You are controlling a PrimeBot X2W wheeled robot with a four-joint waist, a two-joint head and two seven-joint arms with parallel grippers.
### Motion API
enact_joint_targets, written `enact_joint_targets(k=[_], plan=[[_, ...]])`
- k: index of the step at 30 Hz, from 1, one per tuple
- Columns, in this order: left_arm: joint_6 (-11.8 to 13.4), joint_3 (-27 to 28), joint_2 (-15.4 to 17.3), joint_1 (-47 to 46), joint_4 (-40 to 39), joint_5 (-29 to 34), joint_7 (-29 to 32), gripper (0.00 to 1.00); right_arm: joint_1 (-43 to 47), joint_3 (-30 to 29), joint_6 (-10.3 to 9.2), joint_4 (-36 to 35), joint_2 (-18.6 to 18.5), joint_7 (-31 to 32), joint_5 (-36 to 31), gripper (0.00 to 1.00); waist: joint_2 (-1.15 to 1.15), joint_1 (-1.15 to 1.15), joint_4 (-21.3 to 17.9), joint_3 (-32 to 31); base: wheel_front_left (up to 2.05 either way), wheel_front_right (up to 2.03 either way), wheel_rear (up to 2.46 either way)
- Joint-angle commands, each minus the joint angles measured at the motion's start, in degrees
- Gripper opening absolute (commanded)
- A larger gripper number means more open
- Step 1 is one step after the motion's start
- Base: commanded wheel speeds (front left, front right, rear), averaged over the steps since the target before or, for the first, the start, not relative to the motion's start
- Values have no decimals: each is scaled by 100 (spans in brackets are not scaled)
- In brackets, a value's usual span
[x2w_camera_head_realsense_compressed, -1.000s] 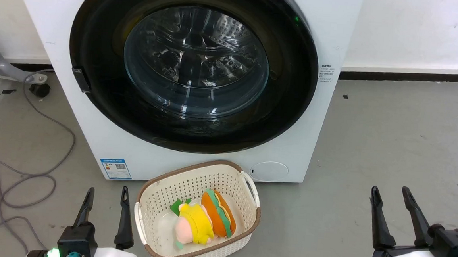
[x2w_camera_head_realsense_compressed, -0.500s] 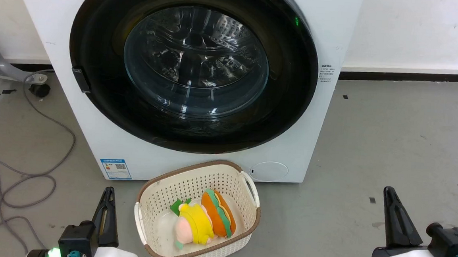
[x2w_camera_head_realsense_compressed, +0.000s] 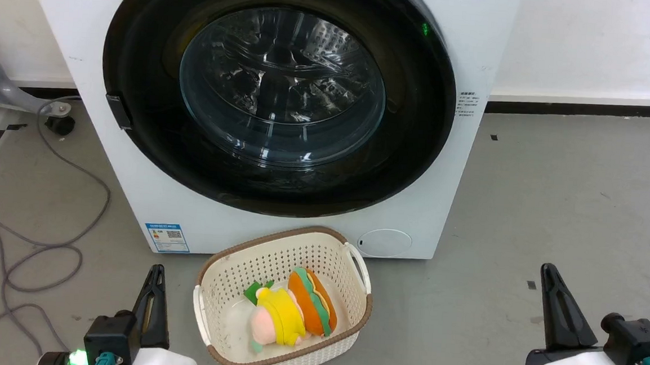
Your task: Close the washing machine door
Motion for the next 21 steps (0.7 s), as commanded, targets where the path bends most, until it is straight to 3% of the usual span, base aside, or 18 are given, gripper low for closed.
enact_joint_targets(k=[1,21], plan=[[-22,-2,1,-44,-33,55,23,0,26,19,-1,-49,6,27,-68,0,0,0,3,1,0,0,0],[-106,-7,1,-85,-131,105,257,0,47,78,-2,-191,11,262,-202,0,0,0,74,26,0,0,0]])
